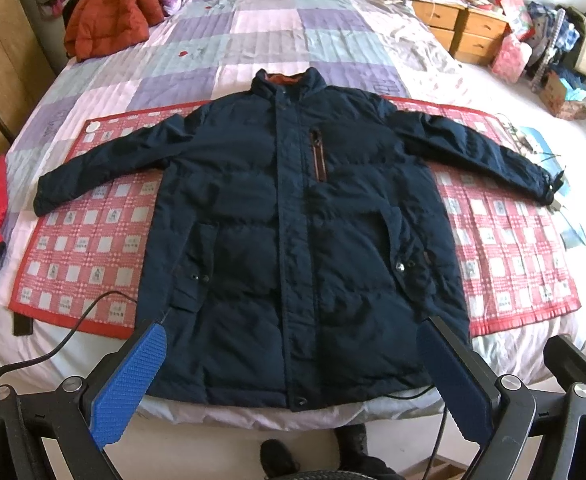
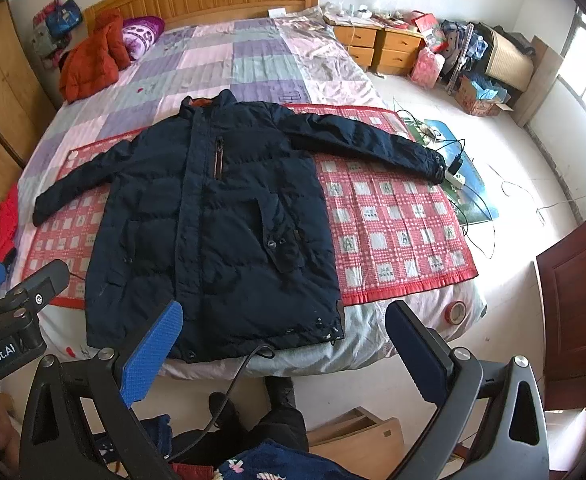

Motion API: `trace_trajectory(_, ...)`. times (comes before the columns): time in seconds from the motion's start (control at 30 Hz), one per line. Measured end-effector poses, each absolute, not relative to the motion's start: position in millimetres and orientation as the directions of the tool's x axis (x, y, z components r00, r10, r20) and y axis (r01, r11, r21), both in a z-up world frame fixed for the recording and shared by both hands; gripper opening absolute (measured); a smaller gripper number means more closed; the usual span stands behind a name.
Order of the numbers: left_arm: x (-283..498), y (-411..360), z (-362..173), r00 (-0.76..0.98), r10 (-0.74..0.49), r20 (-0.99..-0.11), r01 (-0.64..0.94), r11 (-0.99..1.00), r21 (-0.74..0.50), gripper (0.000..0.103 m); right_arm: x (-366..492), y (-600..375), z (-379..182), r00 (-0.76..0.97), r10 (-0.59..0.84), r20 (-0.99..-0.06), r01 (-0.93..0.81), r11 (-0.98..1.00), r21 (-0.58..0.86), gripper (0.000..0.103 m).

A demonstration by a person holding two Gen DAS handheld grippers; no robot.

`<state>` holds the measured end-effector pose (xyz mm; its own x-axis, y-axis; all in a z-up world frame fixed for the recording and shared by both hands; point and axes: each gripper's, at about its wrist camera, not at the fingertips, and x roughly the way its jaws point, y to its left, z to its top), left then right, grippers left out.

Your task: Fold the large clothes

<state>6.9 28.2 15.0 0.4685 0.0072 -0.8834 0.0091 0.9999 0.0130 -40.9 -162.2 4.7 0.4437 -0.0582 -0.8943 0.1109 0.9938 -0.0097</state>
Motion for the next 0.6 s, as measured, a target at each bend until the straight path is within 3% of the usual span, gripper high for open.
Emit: trace_trajectory(0.6,14,36,13,0.473,0.007,-0.881,0.021,1.0,0.02,0.103,-36,-149,2,0.447,-0.067,-0.892,0.116,0.993,-0.016,0.103)
